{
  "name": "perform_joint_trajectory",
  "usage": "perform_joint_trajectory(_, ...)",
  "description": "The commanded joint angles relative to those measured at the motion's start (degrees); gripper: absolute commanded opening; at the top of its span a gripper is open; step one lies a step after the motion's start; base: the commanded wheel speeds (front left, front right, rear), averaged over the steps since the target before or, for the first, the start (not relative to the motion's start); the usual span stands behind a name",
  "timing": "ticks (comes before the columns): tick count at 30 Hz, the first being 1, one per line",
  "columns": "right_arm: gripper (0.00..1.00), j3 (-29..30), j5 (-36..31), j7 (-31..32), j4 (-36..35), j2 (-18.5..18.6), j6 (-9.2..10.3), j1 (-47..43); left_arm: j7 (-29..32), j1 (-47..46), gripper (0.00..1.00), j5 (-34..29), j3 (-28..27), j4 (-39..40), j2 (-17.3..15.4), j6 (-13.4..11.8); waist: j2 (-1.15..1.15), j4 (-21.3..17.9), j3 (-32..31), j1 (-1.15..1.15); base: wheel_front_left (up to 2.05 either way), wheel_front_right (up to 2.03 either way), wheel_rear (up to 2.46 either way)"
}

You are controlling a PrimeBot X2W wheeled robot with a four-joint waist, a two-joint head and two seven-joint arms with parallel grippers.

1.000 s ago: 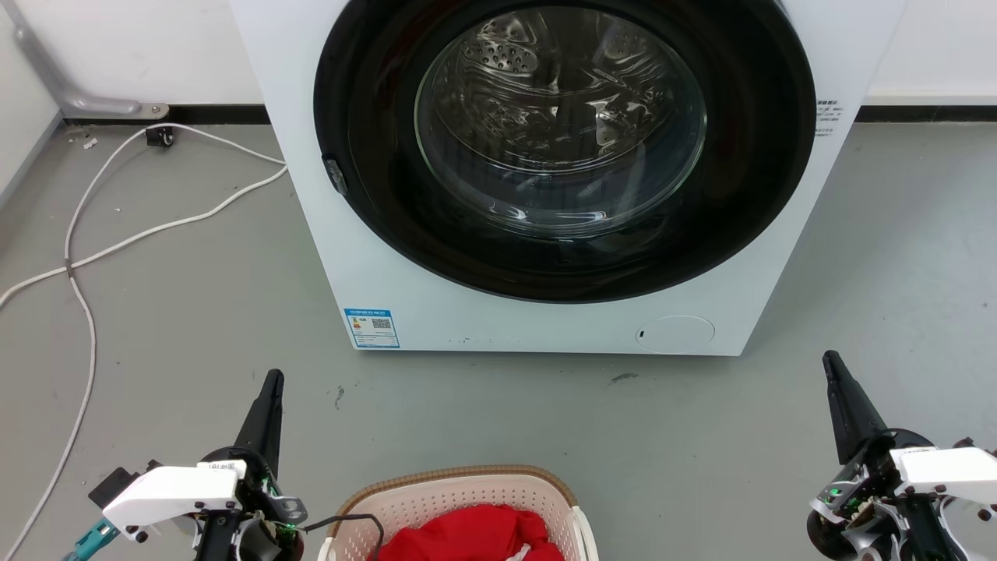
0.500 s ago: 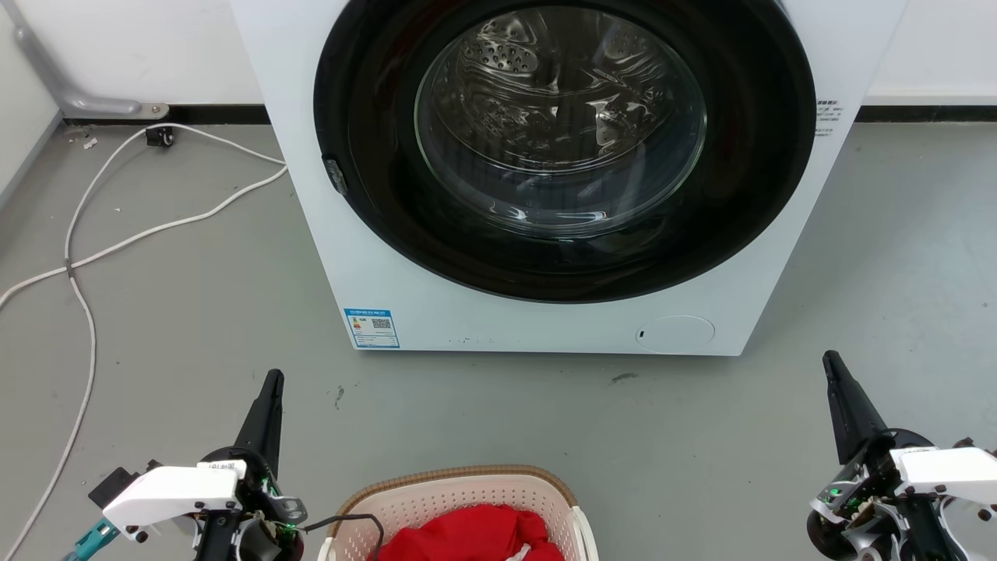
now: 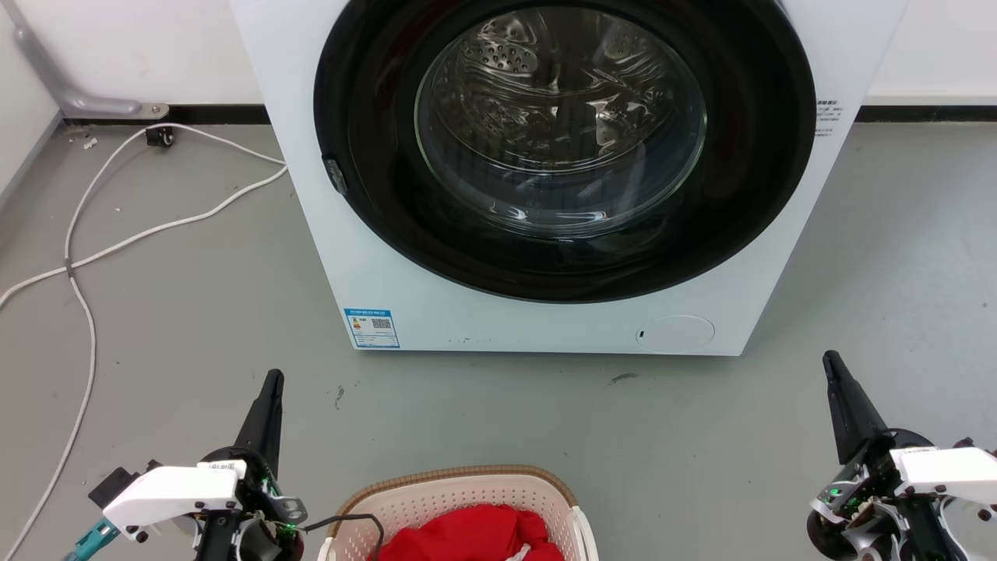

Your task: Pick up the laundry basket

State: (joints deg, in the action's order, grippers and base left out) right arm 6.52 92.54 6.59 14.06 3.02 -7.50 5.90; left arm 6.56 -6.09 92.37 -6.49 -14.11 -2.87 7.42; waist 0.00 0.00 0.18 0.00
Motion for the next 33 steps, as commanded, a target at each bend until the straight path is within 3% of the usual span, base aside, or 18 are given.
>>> perform_joint_trajectory(1,0.00,0.1,-0.3,0.1,0.1,-0.2,0.02,0.7,0.1,-0.4,0.00,0.1,-0.2,0.0,0.0,0.2,0.00,0.0,0.0,0.00,0.00,0.00,0.00)
perform_joint_trajectory(2,1.00,0.0,0.0,0.0,0.1,0.0,0.00,-0.1,0.0,0.1,1.00,0.0,0.0,-0.2,0.0,0.0,0.00,0.0,0.0,0.00,0.00,0.00,0.00)
perform_joint_trajectory(10,1.00,0.1,-2.8,-2.1,-0.5,0.0,0.00,-1.0,-2.1,0.6,1.00,-3.7,0.6,1.0,0.0,0.0,0.00,0.0,0.0,0.00,0.00,0.00,0.00)
perform_joint_trajectory(33,1.00,-2.4,-36.5,-7.9,-8.0,0.0,0.00,-4.2,-8.0,2.5,1.00,-29.8,2.9,7.9,0.0,-3.4,0.00,-0.2,0.2,0.00,0.00,0.00,0.00)
